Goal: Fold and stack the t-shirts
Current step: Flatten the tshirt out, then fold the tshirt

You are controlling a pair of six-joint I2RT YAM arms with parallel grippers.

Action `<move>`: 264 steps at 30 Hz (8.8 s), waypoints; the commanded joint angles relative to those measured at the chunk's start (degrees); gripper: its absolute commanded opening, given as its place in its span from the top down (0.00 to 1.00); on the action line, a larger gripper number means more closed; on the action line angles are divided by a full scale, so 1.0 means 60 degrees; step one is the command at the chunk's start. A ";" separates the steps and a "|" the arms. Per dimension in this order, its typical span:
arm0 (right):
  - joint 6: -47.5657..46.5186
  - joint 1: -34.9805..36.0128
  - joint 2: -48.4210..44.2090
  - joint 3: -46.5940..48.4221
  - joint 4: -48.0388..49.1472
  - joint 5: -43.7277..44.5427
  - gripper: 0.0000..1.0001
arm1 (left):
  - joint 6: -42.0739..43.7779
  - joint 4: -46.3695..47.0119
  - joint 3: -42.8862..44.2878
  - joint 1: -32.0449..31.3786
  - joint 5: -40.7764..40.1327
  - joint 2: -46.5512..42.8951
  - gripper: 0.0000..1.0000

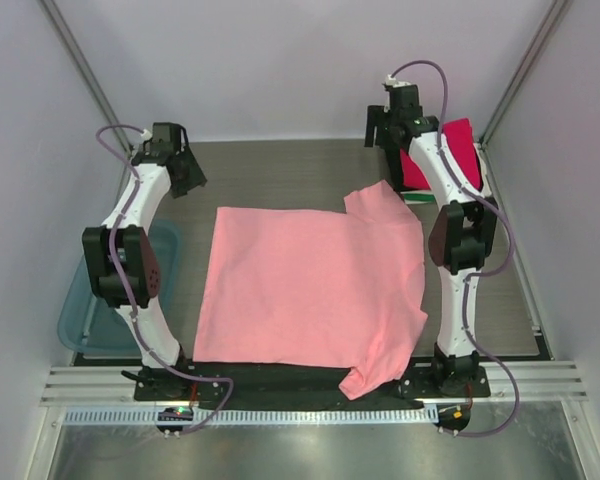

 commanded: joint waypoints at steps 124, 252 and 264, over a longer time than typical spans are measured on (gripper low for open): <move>0.7171 0.2088 -1.2799 -1.6663 -0.0260 -0.0896 0.27 | -0.5276 0.0352 -1.1078 -0.0849 -0.2098 -0.7537 0.53; 0.3524 -0.0679 -0.6222 -1.0100 0.0369 -0.1144 0.39 | -0.3005 0.0073 -0.6667 0.0528 0.0905 -0.4242 0.37; 0.3407 -0.1164 -0.4772 -1.0087 0.1102 -0.1174 0.38 | -0.3181 0.1671 -0.7255 0.0514 0.0452 -0.3115 0.36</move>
